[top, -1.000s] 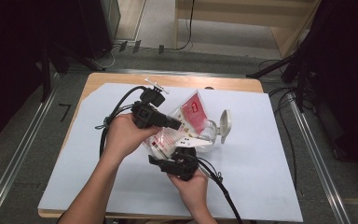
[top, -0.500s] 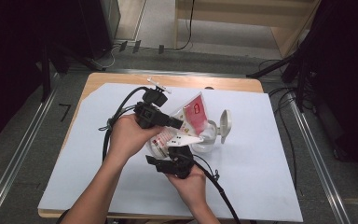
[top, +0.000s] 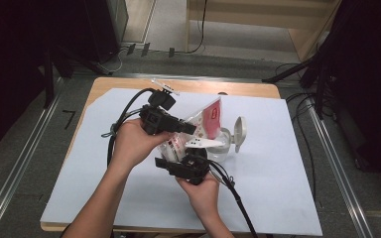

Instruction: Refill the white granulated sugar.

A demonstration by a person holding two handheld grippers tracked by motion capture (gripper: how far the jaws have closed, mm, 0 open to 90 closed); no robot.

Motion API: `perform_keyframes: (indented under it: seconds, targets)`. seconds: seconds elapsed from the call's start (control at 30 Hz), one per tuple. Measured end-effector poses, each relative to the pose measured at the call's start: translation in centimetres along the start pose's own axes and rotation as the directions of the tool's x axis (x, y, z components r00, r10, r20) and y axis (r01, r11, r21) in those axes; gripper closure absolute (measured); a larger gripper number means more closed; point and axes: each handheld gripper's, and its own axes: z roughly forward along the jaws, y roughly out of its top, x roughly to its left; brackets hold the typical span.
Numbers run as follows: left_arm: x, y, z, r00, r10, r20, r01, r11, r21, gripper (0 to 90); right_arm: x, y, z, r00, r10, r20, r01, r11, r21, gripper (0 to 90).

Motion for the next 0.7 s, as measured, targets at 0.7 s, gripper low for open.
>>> perform_keyframes:
  seconds: [0.7]
  targets:
    - [-0.1, 1.7, 0.4, 0.9996, -0.017, -0.022, 0.018, 0.9987, 0.048, 81.1, 0.5, 1.0, 0.1, 0.9973, -0.054, 0.051, 0.052, 0.998, 0.033, 61.4]
